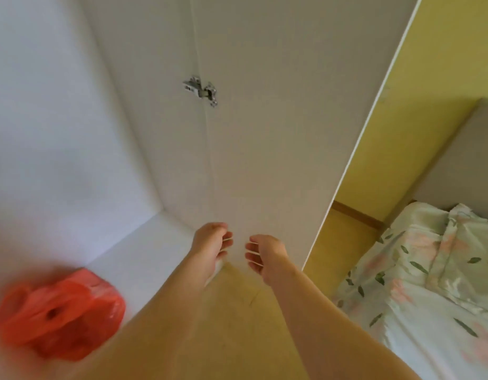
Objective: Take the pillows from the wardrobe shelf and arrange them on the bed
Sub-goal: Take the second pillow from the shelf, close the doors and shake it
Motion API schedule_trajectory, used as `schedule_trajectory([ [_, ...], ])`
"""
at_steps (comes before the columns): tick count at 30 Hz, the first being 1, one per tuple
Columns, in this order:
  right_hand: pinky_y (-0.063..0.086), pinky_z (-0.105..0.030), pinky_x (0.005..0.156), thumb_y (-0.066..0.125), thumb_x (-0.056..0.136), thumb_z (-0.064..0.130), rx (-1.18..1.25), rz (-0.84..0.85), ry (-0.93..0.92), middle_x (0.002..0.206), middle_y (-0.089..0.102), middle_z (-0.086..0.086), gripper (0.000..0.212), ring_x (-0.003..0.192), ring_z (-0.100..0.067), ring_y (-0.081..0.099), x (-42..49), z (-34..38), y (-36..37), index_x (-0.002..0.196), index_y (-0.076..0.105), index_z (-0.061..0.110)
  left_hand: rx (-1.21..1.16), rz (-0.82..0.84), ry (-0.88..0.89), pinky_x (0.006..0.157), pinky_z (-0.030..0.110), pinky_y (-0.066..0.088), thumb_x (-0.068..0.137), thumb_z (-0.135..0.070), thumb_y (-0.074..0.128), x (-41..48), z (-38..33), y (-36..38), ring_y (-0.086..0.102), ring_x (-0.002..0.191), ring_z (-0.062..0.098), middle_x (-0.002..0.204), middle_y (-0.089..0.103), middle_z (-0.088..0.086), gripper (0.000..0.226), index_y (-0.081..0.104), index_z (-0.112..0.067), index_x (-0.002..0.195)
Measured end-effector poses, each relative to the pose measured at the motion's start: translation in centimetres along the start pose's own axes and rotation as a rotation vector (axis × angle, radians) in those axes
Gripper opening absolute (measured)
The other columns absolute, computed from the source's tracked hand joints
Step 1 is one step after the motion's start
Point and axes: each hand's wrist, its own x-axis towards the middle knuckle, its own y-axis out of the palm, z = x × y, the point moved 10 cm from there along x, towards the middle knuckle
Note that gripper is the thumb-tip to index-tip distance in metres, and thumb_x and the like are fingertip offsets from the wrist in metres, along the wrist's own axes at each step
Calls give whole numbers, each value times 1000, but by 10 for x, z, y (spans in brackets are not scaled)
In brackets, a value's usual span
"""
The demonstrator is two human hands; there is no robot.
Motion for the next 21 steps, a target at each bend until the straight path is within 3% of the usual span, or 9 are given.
schedule_trajectory([
  [4, 41, -24, 56, 44, 94, 13, -67, 154, -134, 74, 56, -1, 10, 62, -14, 50, -26, 67, 77, 92, 54, 11, -55, -115, 174, 83, 33, 47, 94, -16, 46, -8, -75, -61, 61, 83, 16, 87, 62, 1, 15, 57, -15, 104],
  [8, 40, -24, 58, 42, 95, 14, -91, 288, -330, 76, 55, -1, 9, 64, -14, 51, -59, 144, 145, 97, 51, 12, -93, -190, 351, 86, 33, 47, 95, -16, 45, -26, -155, -111, 61, 97, 21, 104, 62, 6, 14, 57, -16, 104],
  [12, 41, -24, 58, 44, 94, 15, -93, 413, -517, 80, 58, -2, 11, 66, -14, 53, -105, 218, 202, 86, 52, 16, -151, -259, 604, 78, 30, 48, 93, -10, 44, -64, -243, -153, 61, 86, 17, 95, 61, 4, 18, 56, -17, 104],
  [16, 42, -24, 60, 46, 94, 16, -102, 528, -677, 81, 60, -1, 17, 69, -14, 55, -164, 274, 257, 78, 52, 20, -88, -384, 858, 85, 30, 49, 91, -12, 47, -113, -323, -200, 63, 78, 9, 97, 63, 2, 21, 53, -24, 107],
  [21, 43, -25, 62, 44, 94, 15, -101, 567, -968, 79, 58, 1, 14, 67, -13, 54, -243, 332, 304, 82, 50, 19, 94, -574, 1169, 61, 16, 48, 91, -11, 47, -181, -403, -255, 64, 77, 11, 91, 63, -4, 22, 51, -29, 103],
])
